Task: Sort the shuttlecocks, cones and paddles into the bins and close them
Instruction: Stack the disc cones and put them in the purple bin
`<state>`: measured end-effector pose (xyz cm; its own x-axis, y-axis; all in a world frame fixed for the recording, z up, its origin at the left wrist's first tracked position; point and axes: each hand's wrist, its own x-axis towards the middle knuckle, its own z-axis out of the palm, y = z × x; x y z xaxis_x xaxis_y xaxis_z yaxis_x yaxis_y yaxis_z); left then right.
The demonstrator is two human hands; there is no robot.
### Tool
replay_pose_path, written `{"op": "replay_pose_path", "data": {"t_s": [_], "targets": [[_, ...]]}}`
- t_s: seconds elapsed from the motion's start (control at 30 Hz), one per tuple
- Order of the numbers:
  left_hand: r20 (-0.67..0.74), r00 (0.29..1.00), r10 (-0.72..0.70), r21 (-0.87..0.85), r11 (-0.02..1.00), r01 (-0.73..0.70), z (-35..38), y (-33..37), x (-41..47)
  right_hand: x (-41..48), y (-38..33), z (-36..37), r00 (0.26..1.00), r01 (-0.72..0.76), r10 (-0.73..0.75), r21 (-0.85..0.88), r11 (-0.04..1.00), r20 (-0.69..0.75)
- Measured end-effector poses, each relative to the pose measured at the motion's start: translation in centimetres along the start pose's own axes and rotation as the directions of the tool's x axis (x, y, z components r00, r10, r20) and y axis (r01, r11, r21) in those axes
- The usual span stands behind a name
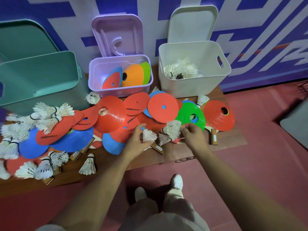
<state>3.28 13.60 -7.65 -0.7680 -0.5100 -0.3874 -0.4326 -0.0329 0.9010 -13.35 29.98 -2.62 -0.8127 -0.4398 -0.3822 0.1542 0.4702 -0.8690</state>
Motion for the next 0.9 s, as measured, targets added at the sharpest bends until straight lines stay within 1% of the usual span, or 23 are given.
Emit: {"op": "replay_pose_path", "data": {"t_s": [0.07,0.17,0.27,0.33,0.4,0.47,0.53,0.63,0.67,0.73,0.83,0.9], "targets": [[0.028,0.999,0.020,0.068,0.997,-0.022,-0.1,0.2,-0.2,-0.2,-1.0,0.9,0.998,-0.007,0.006,0.014,1.000,0.070],[0.066,0.996,0.061,0.121,0.990,-0.068,0.0,1.0,-0.5,-0.6,-1.8,2.3,0.988,0.044,-0.027,-0.115,0.992,0.149],[0.112,0.989,0.101,0.099,0.989,-0.112,0.1,1.7,-0.7,-1.1,-2.0,3.6,0.980,0.071,-0.021,-0.246,0.967,0.199],[0.104,0.988,0.114,0.055,0.991,-0.120,0.1,1.8,-0.8,-1.3,-2.1,4.0,0.977,0.080,-0.019,-0.275,0.958,0.214],[0.078,0.992,0.099,0.004,0.995,-0.100,-0.1,1.6,-0.8,-1.2,-1.9,3.8,0.982,0.031,0.015,-0.235,0.971,0.189],[0.055,0.996,0.068,-0.024,0.997,-0.067,-0.4,1.4,-0.9,-0.5,-1.1,2.9,0.991,-0.022,0.048,-0.212,0.977,0.121],[0.042,0.998,0.045,-0.059,0.997,-0.043,-0.5,1.2,-0.8,0.4,0.0,1.8,0.997,-0.047,0.061,-0.285,0.957,0.040],[0.036,0.999,0.023,-0.091,0.996,-0.020,-0.6,0.9,-0.7,2.0,1.1,0.9,0.999,-0.050,0.042,-0.440,0.897,-0.028],[0.035,0.999,0.016,-0.098,0.995,-0.012,-0.7,0.7,-0.7,2.5,1.4,1.0,0.998,-0.062,0.053,-0.483,0.873,-0.032],[0.024,1.000,-0.003,-0.107,0.994,0.006,-0.7,0.6,-0.6,3.5,1.8,1.5,0.992,-0.126,0.123,-0.529,0.839,-0.040],[0.013,1.000,-0.021,-0.106,0.994,0.022,-0.8,0.4,-0.5,4.6,2.2,3.0,0.975,-0.215,0.214,-0.510,0.833,-0.062],[0.005,1.000,-0.021,-0.093,0.995,0.021,-0.8,0.3,-0.4,5.1,2.3,3.6,0.966,-0.243,0.252,-0.502,0.830,-0.052]]}}
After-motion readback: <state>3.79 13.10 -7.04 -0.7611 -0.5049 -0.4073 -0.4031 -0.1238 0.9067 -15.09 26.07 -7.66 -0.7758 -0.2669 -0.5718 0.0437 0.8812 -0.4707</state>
